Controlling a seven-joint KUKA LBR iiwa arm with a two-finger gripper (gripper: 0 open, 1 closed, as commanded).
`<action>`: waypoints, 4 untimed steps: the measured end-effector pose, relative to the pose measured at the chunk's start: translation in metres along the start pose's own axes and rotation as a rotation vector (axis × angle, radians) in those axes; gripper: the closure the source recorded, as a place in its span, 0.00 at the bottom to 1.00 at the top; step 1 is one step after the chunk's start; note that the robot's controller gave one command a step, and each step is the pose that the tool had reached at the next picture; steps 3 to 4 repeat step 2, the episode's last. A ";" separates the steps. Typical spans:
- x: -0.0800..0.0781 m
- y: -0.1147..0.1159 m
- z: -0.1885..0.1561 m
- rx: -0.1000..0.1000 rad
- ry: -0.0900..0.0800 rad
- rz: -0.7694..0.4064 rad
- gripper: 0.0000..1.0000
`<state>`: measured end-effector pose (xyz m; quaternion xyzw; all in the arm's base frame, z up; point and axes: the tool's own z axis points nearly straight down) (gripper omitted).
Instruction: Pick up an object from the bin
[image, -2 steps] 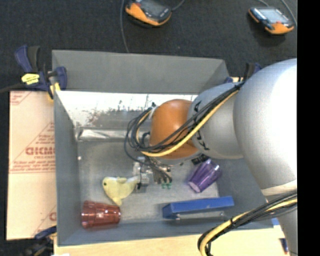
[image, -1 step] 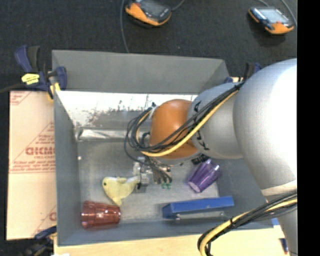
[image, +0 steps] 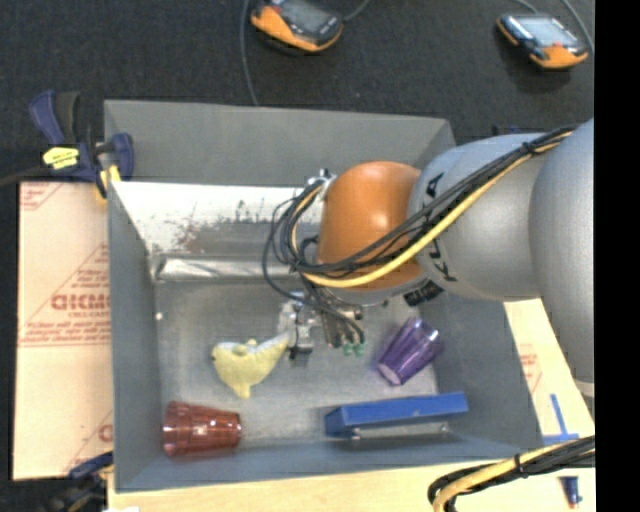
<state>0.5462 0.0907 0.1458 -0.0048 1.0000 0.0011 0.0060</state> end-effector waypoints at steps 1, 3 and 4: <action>0.003 -0.011 -0.026 0.000 0.003 0.036 1.00; -0.003 0.003 -0.088 0.001 0.007 0.011 1.00; -0.003 0.003 -0.088 0.001 0.007 0.011 1.00</action>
Offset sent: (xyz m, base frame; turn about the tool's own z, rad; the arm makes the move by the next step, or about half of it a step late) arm 0.0063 0.0149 0.1341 -0.0040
